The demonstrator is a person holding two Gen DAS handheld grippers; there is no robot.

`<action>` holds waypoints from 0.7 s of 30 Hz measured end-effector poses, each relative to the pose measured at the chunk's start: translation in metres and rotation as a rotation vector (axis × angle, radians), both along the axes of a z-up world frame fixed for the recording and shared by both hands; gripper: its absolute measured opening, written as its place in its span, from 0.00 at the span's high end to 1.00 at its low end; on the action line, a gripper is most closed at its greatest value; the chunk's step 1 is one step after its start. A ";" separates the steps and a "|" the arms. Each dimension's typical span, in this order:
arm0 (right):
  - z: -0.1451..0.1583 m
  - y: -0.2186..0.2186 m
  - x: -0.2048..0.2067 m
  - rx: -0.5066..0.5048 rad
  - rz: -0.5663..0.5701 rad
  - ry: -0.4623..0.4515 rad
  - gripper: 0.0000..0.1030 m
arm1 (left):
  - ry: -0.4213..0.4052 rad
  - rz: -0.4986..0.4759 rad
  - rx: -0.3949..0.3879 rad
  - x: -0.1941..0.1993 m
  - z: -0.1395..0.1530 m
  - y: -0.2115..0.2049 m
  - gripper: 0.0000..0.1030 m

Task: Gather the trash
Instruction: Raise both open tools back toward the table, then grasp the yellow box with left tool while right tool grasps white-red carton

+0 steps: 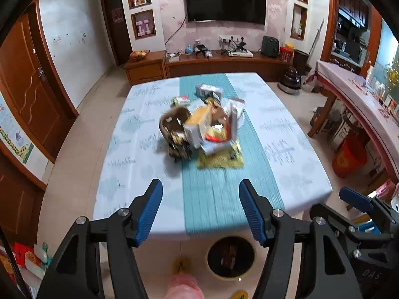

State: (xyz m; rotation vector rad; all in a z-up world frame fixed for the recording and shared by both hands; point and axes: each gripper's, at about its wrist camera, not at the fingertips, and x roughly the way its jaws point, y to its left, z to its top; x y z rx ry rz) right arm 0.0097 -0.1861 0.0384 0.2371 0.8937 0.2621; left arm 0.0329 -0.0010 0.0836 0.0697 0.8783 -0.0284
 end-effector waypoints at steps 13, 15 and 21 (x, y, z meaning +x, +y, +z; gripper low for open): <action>-0.039 0.051 0.122 -0.012 -0.144 0.086 0.27 | 0.119 -0.124 -0.028 0.160 -0.030 0.098 0.39; -0.050 0.062 0.143 -0.015 -0.165 0.114 0.32 | 0.142 -0.175 -0.032 0.183 -0.034 0.103 0.39; -0.087 0.075 0.200 -0.063 -0.258 0.185 0.34 | 0.281 -0.338 -0.084 0.234 -0.060 0.085 0.39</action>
